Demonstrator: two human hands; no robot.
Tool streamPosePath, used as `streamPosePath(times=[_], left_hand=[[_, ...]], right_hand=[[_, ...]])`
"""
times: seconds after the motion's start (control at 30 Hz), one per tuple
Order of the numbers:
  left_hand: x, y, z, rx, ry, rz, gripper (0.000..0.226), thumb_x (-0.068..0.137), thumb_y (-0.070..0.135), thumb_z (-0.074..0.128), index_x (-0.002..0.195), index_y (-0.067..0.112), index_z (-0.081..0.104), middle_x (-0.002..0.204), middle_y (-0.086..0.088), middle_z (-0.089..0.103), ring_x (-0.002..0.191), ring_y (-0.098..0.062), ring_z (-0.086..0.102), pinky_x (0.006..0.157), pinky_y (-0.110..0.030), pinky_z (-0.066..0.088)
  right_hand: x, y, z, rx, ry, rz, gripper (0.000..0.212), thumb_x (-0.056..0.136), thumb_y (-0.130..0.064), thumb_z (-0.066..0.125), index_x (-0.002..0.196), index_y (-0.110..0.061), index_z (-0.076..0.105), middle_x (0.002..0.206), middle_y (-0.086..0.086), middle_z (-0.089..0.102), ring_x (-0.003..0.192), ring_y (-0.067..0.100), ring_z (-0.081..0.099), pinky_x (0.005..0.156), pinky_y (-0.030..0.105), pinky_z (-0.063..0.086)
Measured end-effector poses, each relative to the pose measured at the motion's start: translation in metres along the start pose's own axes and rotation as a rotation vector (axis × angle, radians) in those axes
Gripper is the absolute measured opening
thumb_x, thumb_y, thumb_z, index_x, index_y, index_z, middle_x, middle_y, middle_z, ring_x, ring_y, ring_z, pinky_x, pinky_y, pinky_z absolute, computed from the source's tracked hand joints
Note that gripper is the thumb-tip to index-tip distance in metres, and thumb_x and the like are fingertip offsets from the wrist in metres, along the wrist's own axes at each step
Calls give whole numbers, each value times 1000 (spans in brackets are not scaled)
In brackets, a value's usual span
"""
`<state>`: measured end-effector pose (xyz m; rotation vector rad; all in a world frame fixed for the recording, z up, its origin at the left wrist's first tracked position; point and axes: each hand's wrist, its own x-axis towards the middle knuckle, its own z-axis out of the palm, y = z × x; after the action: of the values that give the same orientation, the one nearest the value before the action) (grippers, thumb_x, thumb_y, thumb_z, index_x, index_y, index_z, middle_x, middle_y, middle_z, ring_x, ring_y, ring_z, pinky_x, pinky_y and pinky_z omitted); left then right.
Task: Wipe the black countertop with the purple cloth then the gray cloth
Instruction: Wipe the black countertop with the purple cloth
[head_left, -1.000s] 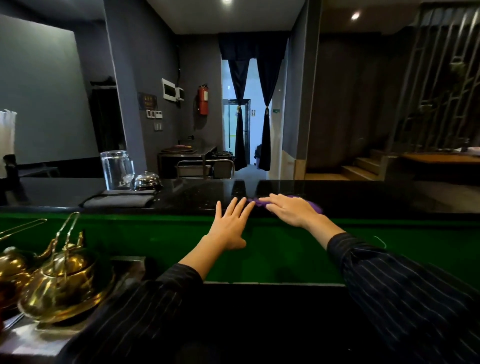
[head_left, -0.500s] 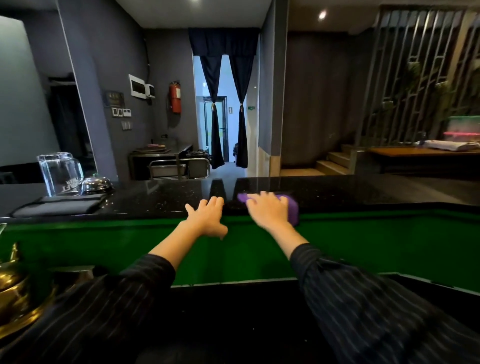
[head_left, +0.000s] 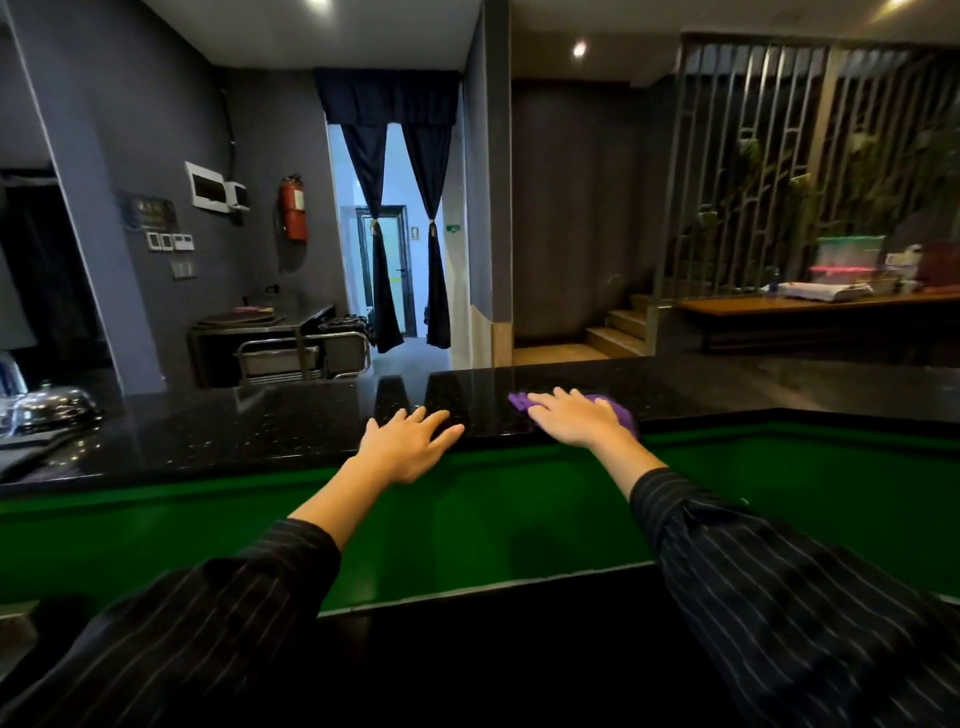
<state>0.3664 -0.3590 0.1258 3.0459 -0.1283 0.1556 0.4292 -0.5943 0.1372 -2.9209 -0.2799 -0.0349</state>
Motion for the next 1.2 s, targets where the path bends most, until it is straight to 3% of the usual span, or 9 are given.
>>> streamPosePath(times=[0.17,0.33,0.57,0.77,0.87,1.0,1.1,1.2], left_hand=[[21,-25,-8,-87,-68,37,54,95,61,16,146,46,20,160,2,16,148,-22,11,118,-56,10],[41,-44,3,75,-86,-4,49,100,48,13,147,47,1,162,2,3,149,-25,0,115,-59,10],[34,-34,0,85,-46,-19,48,101,48,15,147,48,5,161,-1,7,149,-20,2,118,-51,9],[27,-27,-4,-27,8,-57,46,100,49,18,146,47,20,160,2,16,148,-18,12,119,-49,13],[22,-25,-7,-79,103,-84,47,100,47,24,145,37,32,156,2,30,143,-20,28,115,-46,25],[7,-31,-11,-172,270,-49,44,98,45,30,129,24,55,133,-4,57,122,-24,52,97,-40,44],[-11,-70,-17,-4,296,-21,61,91,58,21,126,23,57,130,-3,59,121,-22,52,98,-43,45],[-33,-142,-27,71,275,-140,67,89,63,15,134,28,51,141,2,50,132,-19,42,106,-48,37]], right_hand=[[35,16,-7,-12,-64,60,59,99,-54,16,155,-33,15,164,5,8,150,28,8,117,53,5],[86,5,-3,-26,-86,57,62,98,-58,16,155,-33,11,164,9,3,150,31,4,117,54,2],[155,-46,7,-21,-161,12,72,94,-68,18,155,-30,12,163,13,2,149,35,2,116,56,1],[168,-106,27,-37,-213,-172,73,94,-66,20,156,-30,7,164,9,1,150,33,2,119,58,2],[141,-122,28,-62,-213,-280,62,98,-58,20,155,-34,9,164,5,2,151,30,3,118,58,1],[99,-108,22,-24,-189,-414,53,100,-53,24,152,-43,17,164,2,9,150,27,9,119,56,6],[87,-72,13,-16,-176,-368,51,100,-54,26,150,-47,19,164,1,9,150,29,9,120,53,7],[88,-45,8,-46,-137,-164,54,98,-62,21,150,-50,16,164,5,2,150,34,3,119,51,6]])
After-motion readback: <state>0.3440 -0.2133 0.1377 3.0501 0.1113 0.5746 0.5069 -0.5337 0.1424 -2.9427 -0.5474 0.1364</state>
